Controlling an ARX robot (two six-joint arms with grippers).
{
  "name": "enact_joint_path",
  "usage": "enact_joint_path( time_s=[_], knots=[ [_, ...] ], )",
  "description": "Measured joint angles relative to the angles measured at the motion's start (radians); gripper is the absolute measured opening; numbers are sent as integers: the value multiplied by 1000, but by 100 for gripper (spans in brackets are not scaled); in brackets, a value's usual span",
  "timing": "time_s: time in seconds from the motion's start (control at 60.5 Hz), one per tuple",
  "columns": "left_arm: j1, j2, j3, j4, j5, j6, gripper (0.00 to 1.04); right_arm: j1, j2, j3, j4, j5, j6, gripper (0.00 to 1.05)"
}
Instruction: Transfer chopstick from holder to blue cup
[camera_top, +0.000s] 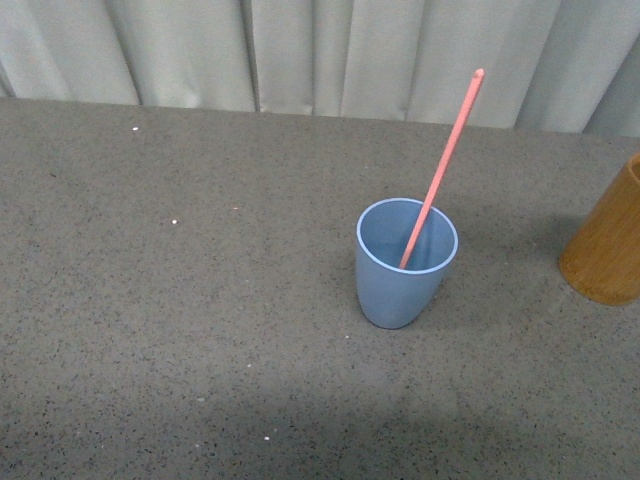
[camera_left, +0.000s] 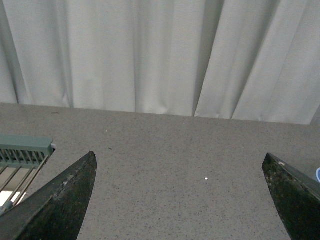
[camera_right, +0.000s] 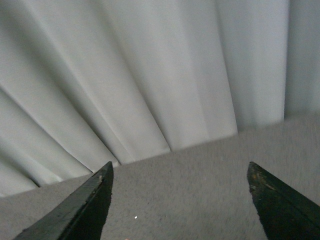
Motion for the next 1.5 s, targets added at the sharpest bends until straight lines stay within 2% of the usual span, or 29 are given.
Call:
enact_joint_path(
  time_s=[0.099, 0.198, 0.298, 0.413, 0.546, 0.612, 0.645, 0.728, 0.81, 0.876, 0.926, 0.976, 1.422, 1.505],
  knots=[
    [0, 0, 0, 0, -2, 0, 98, -26, -143, -150, 78, -41, -194, 54],
    [0, 0, 0, 0, -1, 0, 98, -74, -285, -270, 54, -64, -259, 38],
    [0, 0, 0, 0, 2, 0, 98, -109, -455, -383, -39, -90, -288, 21],
    [0, 0, 0, 0, 2, 0, 98, -120, -715, -471, -232, -107, -302, 0],
    [0, 0, 0, 0, 1, 0, 98, -95, -1028, -514, -497, -78, -307, 1],
    [0, 0, 0, 0, 2, 0, 98, -51, -1248, -526, -699, -26, -309, 1],
    [0, 0, 0, 0, 1, 0, 98, -31, -1342, -535, -751, -11, -309, 1],
    [0, 0, 0, 0, 2, 0, 98, -10, -1379, -536, -760, 5, -309, 1],
    [0, 0, 0, 0, 2, 0, 98, -50, -1383, -536, -780, -54, -310, 1],
    [0, 0, 0, 0, 2, 0, 98, -158, -1403, -535, -801, -195, -310, 1],
    [0, 0, 0, 0, 2, 0, 98, -238, -1411, -535, -805, -265, -310, 1],
    [0, 0, 0, 0, 2, 0, 98, -281, -1416, -536, -805, -272, -310, 1],
    [0, 0, 0, 0, 2, 0, 98, -300, -1467, -584, -801, -287, -310, 1],
    [0, 0, 0, 0, 2, 0, 98, -300, -1467, -584, -801, -287, -311, 15]
  ],
)
